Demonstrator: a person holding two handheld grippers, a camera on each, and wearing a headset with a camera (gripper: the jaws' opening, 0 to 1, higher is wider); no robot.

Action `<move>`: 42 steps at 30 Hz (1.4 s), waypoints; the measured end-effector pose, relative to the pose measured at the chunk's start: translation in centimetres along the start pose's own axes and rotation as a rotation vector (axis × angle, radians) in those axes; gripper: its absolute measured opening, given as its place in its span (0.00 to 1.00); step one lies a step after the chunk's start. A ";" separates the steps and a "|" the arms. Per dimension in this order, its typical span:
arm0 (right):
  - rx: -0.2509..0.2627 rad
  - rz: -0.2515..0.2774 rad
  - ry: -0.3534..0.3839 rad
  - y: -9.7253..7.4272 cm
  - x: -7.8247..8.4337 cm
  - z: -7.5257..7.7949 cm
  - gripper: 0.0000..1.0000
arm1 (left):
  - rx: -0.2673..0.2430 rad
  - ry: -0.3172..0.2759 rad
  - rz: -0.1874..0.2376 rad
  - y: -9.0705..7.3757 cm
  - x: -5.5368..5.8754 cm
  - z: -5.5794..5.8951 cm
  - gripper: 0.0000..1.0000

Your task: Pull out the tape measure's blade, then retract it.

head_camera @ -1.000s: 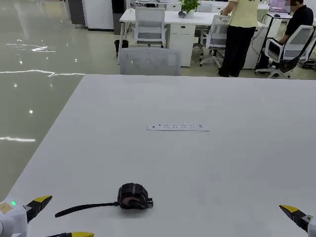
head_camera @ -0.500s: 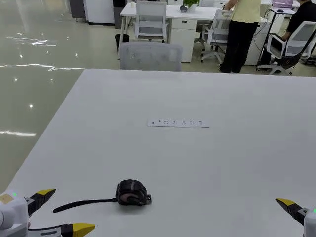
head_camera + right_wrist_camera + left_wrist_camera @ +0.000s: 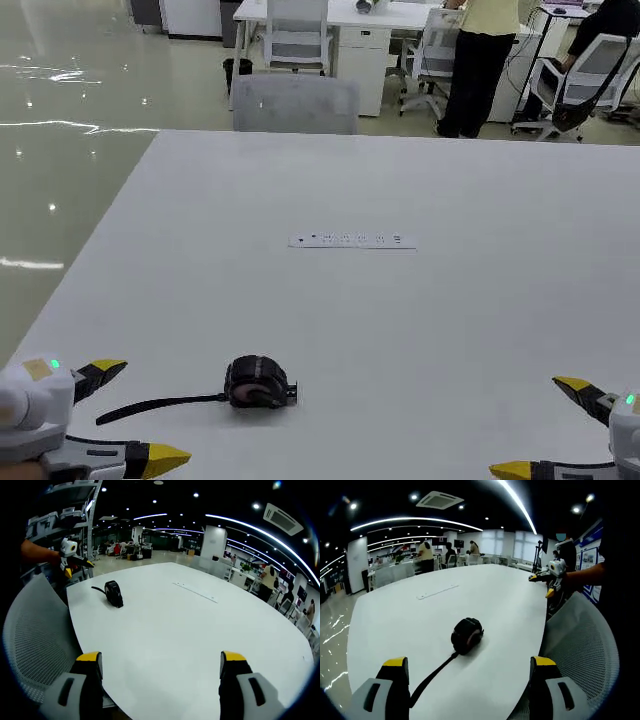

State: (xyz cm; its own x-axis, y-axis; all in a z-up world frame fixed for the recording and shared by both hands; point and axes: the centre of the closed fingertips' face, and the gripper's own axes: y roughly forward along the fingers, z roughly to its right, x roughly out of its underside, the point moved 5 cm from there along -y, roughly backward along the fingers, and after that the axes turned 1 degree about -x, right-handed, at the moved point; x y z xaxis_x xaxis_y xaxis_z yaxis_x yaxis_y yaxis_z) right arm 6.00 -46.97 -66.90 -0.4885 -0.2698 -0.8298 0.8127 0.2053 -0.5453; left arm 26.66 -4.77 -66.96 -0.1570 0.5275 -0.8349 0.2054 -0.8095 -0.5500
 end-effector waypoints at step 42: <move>-0.377 -0.040 -0.200 11.8 -7.4 -2.3 1.00 | 0.278 0.452 -0.421 13.4 -5.3 -2.2 0.76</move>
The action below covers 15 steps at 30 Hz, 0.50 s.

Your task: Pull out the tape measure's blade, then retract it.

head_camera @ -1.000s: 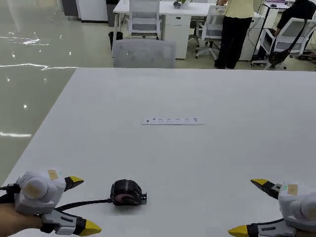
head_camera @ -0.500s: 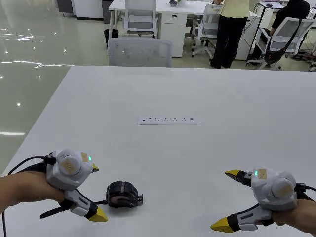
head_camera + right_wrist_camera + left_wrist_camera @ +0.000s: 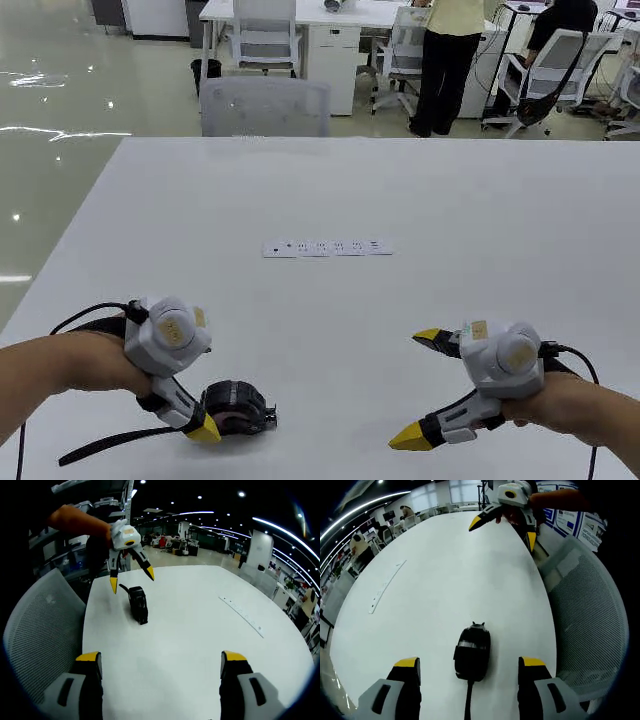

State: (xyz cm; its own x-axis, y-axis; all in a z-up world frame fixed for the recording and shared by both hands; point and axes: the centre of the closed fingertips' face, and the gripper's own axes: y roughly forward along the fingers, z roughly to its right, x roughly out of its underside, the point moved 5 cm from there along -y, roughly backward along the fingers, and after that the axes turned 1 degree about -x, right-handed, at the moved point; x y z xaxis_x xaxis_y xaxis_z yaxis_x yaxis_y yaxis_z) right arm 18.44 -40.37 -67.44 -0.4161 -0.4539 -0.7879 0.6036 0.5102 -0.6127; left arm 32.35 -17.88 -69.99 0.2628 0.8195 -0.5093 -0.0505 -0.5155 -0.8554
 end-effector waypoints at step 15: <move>-0.139 0.035 -0.027 4.7 -2.7 -0.5 1.00 | 0.020 0.042 -0.049 3.1 0.1 0.0 0.53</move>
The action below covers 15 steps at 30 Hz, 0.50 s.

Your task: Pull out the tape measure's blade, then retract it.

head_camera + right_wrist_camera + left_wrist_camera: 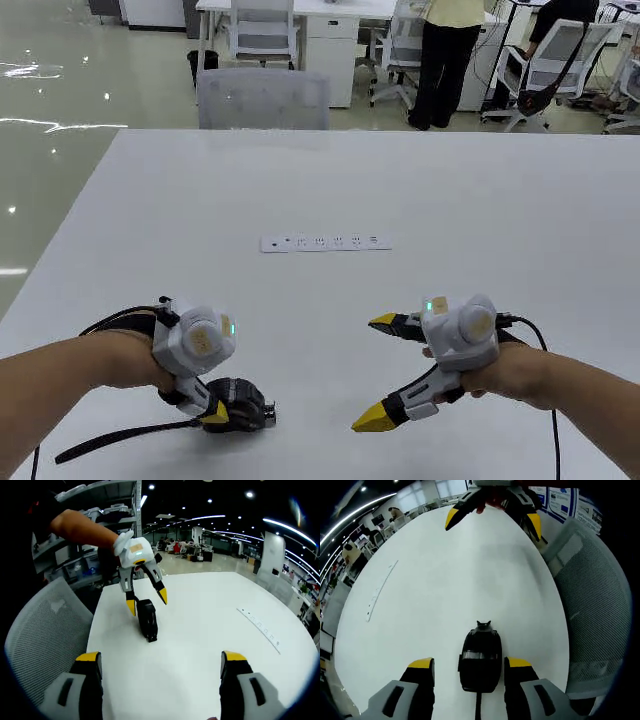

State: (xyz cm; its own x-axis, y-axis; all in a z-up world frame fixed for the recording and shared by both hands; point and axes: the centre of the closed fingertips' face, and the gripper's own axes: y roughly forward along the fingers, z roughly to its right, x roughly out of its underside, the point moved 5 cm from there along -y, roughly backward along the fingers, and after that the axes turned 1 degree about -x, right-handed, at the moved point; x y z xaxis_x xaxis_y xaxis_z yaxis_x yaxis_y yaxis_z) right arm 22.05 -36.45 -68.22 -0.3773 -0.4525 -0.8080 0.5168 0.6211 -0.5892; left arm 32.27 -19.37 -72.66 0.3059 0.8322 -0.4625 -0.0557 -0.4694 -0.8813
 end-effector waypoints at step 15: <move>-0.033 -0.024 -0.047 4.0 -1.9 0.5 0.94 | 0.012 0.056 -0.063 1.6 0.2 0.7 0.40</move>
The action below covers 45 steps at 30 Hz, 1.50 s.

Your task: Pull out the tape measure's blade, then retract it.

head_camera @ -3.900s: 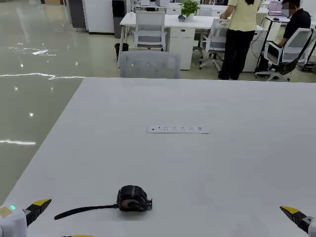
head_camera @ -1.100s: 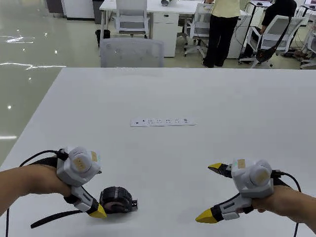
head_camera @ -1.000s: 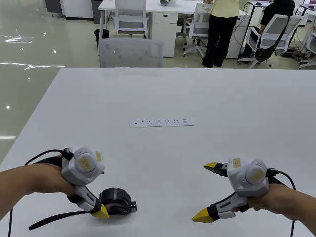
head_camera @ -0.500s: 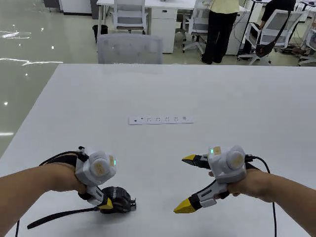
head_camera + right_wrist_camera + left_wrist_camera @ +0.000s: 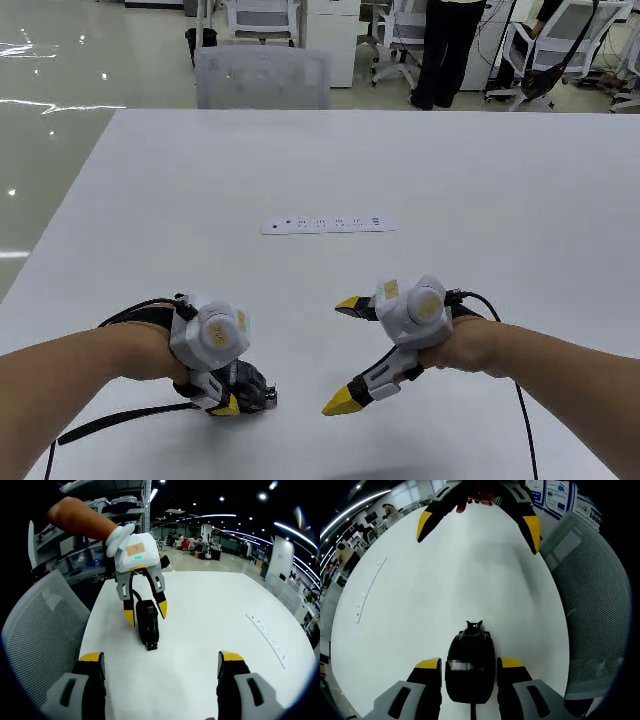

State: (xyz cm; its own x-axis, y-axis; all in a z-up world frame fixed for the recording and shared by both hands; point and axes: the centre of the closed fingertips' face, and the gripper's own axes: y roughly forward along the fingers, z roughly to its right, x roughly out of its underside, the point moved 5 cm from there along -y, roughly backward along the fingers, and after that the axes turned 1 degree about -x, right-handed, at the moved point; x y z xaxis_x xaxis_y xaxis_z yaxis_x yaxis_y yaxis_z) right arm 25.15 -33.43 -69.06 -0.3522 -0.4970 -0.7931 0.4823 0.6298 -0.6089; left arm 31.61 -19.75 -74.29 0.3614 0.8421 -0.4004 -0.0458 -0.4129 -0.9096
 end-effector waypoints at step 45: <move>-0.119 -0.229 -0.152 11.4 2.7 -1.8 0.14 | 0.020 0.012 -0.016 0.3 0.1 -0.3 0.34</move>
State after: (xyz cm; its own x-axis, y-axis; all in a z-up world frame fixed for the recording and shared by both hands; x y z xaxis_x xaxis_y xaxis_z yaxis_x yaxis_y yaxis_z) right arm 28.23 -26.51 -78.12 -0.3122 -0.7125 -0.6284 0.3032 0.5521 -0.7767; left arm 31.89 -19.86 -74.59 0.3737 0.8441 -0.3845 -0.0586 -0.3922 -0.9180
